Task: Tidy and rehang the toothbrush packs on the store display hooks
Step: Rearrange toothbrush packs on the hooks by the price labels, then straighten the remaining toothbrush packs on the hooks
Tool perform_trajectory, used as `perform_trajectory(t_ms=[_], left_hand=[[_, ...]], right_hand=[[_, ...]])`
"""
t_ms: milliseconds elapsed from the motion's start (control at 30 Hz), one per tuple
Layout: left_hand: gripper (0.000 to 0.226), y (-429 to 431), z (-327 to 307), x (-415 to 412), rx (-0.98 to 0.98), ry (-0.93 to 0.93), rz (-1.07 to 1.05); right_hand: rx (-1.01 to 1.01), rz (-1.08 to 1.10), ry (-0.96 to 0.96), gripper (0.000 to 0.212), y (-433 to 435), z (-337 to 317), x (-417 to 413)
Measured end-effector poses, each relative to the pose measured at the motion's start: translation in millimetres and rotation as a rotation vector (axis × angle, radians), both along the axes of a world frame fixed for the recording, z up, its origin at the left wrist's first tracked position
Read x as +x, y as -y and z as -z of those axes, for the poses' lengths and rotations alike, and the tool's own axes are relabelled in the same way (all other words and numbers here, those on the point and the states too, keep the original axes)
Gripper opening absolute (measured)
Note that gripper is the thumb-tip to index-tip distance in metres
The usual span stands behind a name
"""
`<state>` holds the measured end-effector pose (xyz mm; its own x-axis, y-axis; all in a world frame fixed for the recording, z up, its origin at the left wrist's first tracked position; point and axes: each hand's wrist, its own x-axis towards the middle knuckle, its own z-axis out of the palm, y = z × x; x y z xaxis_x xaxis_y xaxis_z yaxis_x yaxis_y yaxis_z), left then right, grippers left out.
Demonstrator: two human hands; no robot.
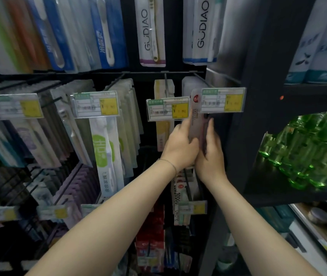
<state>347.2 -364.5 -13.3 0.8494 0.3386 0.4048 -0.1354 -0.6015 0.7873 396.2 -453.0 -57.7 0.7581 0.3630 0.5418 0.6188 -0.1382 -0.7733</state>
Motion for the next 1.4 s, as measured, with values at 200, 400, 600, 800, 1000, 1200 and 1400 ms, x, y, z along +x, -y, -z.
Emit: perform_trajectory(t_ms=[200, 400, 600, 800, 1000, 1200, 1400], left_hand=[[0.060, -9, -7, 17, -0.018, -0.060, -0.035], [0.071, -13, -1, 18, 0.012, -0.047, -0.019], [0.056, -16, 6, -1, 0.005, -0.044, -0.086], [0.031, -21, 4, -42, 0.297, -0.173, -0.178], [0.018, -30, 10, -95, 0.489, -0.017, -0.298], [0.017, -66, 26, -154, 0.551, -0.002, -0.403], [0.014, -104, 41, -220, 0.670, -0.115, -0.483]], right_hand=[[-0.053, -0.025, -0.003, 0.077, -6, -2, 9], [-0.087, 0.006, 0.035, 0.081, -7, -1, 10], [-0.082, 0.089, 0.118, 0.078, -5, 2, -6], [-0.153, 0.125, 0.326, 0.054, -7, 12, -27], [-0.179, 0.056, 0.374, 0.042, -24, 11, -60], [-0.227, -0.007, 0.442, 0.043, -55, 13, -106], [-0.374, -0.034, 0.636, 0.038, -81, 18, -158]])
